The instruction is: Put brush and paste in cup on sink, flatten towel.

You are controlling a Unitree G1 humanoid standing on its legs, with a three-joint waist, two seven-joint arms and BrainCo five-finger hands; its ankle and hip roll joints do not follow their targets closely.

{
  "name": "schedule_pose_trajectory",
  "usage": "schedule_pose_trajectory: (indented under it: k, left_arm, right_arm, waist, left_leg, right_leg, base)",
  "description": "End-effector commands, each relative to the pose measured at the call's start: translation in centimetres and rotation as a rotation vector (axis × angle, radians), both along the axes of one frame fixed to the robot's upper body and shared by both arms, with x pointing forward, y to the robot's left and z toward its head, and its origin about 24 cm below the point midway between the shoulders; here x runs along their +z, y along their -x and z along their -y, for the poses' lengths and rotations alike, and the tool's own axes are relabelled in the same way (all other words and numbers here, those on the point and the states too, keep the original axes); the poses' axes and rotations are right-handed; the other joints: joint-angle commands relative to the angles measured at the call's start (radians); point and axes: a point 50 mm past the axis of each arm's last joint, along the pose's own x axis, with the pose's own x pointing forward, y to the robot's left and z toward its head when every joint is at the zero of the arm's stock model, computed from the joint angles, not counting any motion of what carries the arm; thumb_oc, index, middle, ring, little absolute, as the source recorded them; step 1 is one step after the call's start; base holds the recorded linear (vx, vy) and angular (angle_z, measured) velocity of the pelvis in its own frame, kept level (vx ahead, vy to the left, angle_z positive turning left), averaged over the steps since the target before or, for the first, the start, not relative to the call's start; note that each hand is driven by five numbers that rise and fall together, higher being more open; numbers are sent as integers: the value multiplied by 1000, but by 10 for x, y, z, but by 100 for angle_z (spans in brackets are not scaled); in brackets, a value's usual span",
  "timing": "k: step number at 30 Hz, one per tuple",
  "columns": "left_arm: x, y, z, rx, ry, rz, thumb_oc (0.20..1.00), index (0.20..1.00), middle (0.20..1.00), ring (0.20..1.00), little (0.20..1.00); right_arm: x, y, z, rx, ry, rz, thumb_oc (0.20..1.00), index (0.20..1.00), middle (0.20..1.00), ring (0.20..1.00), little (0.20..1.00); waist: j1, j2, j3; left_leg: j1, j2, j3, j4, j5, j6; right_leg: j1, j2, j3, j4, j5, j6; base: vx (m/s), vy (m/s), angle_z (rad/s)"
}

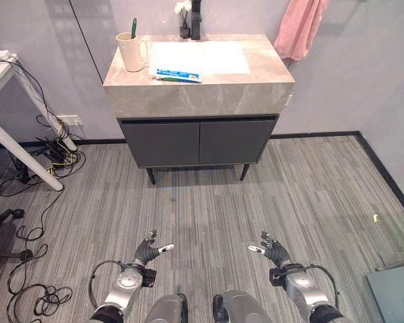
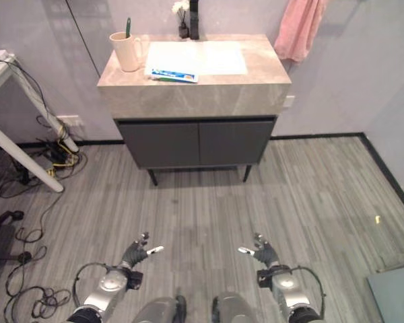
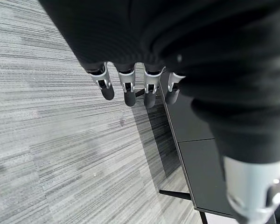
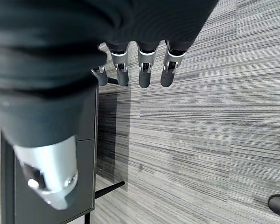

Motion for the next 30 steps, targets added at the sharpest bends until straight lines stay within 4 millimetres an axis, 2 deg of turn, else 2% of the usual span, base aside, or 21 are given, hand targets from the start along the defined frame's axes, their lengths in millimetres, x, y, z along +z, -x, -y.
schedule_pose_trajectory:
  k: [1, 7, 12, 30]
  left_arm:
    - [9, -5, -6, 18, 7, 72, 1000, 1000, 1000, 1000, 1000]
    - [4, 0, -2, 23, 26, 51, 1000, 1000, 1000, 1000, 1000]
    - [4, -1, 0, 16, 15, 47, 1000, 1000, 1000, 1000, 1000]
    - [-5, 3, 7, 4, 5, -3, 1000, 1000, 1000, 1000, 1000]
  right_arm:
    - [8, -3, 4, 29, 34, 65, 1000, 1000, 1000, 1000, 1000]
    - [2, 2, 3, 29, 46, 36, 1000, 1000, 1000, 1000, 1000]
    - [8, -6, 2, 26, 57, 72, 1000, 1000, 1000, 1000, 1000]
    - [12, -14, -3, 42, 82, 90, 1000, 1000, 1000, 1000, 1000]
  waist:
    - [-3, 1, -33]
    - [-1, 3, -46]
    - [-3, 5, -47]
    - [1, 27, -45]
  left_leg:
    - [45, -3, 37, 39, -63, -7]
    - [86, -2, 37, -29, -32, -4]
    - [90, -5, 30, -83, 3, -1]
    - [85, -5, 28, -93, 13, 1]
  right_leg:
    - [45, -11, 35, -65, 99, 79]
    - [77, -1, 42, -119, 124, 78]
    - [76, 11, 51, -160, 140, 69]
    - [68, 18, 61, -173, 139, 61]
  base:
    - [0, 0, 0]
    - [8, -6, -3]
    - [-18, -14, -2]
    - [-1, -3, 0]
